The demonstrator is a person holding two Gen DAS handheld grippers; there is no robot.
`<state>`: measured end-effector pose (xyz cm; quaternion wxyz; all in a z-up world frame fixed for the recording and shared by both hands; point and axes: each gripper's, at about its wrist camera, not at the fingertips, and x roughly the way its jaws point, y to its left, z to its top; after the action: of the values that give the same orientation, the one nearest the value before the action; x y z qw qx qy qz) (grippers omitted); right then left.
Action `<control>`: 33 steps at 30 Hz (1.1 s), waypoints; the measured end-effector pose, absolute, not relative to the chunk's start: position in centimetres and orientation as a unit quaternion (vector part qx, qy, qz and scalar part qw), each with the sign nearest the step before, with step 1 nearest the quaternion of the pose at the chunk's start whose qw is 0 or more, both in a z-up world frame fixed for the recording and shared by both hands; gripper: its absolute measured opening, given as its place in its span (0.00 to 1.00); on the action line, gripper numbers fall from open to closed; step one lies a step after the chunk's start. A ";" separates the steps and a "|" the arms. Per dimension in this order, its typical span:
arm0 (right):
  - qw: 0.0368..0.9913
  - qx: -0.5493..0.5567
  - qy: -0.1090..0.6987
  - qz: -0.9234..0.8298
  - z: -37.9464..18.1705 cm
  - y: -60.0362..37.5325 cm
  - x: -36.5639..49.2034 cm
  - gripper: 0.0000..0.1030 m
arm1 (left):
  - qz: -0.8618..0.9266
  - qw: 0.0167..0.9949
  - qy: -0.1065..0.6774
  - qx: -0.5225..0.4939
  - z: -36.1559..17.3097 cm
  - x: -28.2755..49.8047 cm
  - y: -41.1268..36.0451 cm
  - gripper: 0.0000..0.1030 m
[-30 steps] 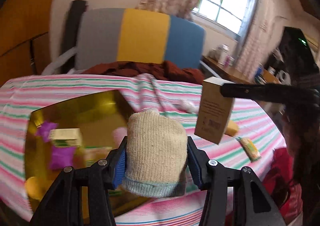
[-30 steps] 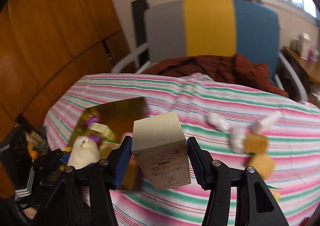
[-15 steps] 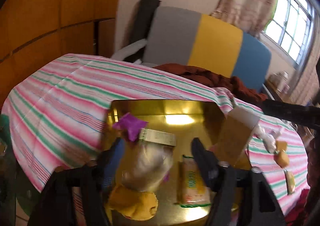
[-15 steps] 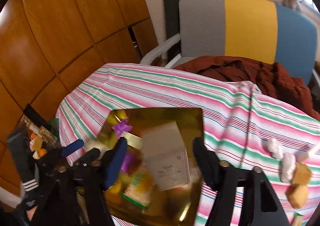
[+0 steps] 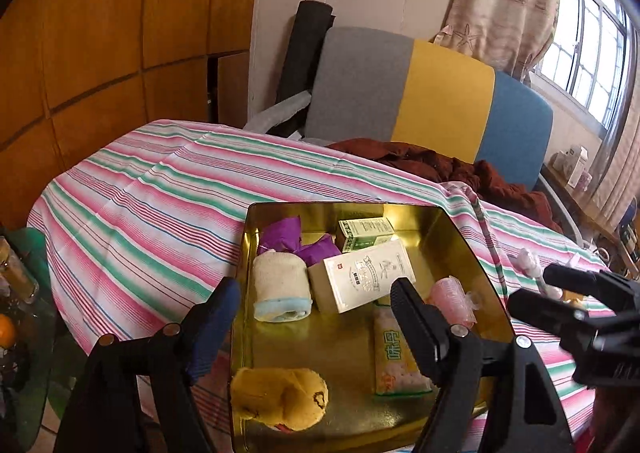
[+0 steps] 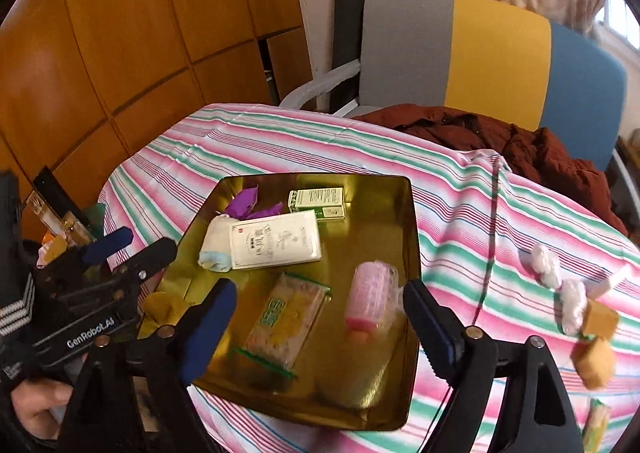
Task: Organize objects
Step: 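Move both tools back over the remaining items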
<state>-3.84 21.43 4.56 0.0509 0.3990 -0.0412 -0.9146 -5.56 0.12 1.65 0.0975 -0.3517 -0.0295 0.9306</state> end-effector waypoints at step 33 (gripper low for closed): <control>-0.079 0.358 -0.018 -0.930 2.6 23.7 1.5 0.99 | 0.924 0.118 0.008 -0.364 0.7 -2.0 4.0 0.77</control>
<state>1.47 23.66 2.63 -0.0789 0.3580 -0.0176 -0.9302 -2.04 4.02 0.73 0.1181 -0.3641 0.0080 0.9238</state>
